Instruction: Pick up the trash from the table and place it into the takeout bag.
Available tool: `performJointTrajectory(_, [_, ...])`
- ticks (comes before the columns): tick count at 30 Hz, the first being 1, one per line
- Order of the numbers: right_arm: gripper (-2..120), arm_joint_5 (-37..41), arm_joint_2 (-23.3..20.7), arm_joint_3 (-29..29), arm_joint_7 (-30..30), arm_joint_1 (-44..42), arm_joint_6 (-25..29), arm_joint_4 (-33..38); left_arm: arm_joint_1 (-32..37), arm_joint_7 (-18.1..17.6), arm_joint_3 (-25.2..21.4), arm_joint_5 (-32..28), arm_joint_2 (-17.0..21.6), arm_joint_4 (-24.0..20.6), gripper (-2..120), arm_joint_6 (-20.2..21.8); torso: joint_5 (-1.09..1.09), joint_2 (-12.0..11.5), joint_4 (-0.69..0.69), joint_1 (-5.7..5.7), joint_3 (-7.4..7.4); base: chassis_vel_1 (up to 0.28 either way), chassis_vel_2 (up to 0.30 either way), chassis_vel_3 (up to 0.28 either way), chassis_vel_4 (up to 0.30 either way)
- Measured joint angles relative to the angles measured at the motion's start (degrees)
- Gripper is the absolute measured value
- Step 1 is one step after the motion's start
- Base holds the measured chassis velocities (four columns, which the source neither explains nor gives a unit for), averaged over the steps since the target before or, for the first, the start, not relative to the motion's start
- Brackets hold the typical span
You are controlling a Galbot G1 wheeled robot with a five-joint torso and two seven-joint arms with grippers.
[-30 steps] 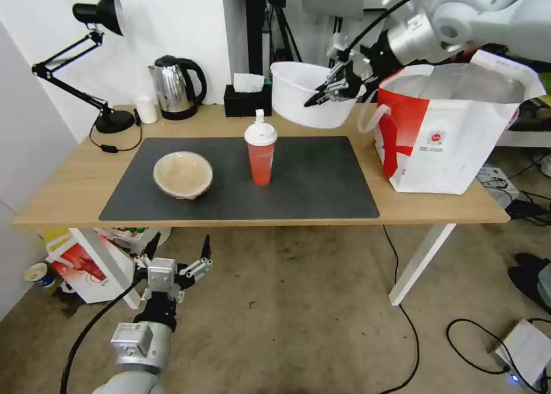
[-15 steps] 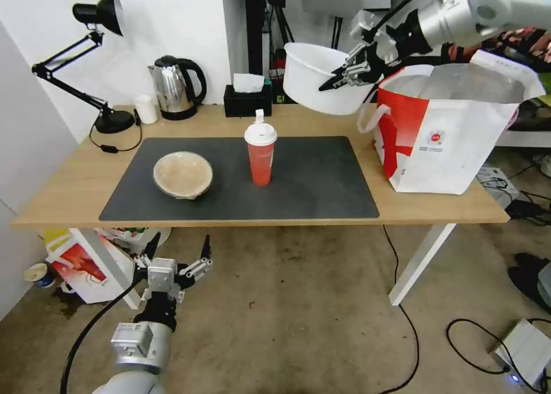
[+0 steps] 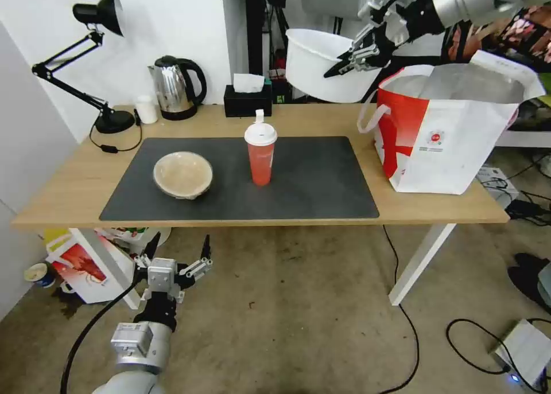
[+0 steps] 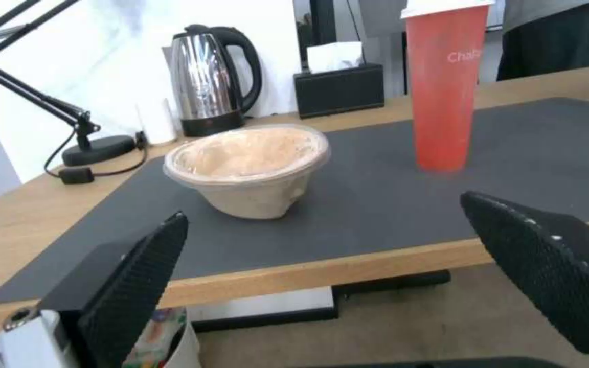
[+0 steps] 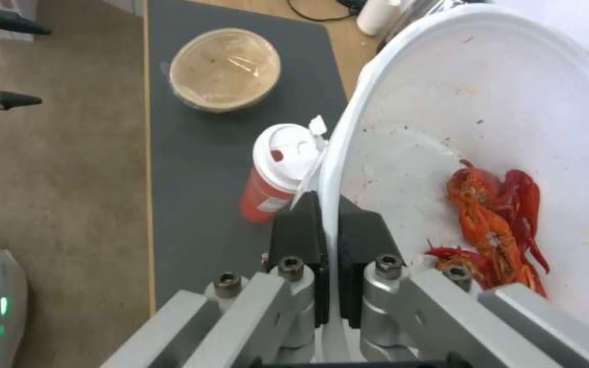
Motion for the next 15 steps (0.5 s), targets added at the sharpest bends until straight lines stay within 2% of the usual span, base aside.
performJointTrajectory(15, [1,0.1,1.6,-0.3,-0.1,1.3,0.0,-0.7,0.0,0.0,0.0,0.0,0.0,0.0,100,0.0,0.01,0.0,0.00,0.01,0.00,0.000,0.000,0.000,0.000])
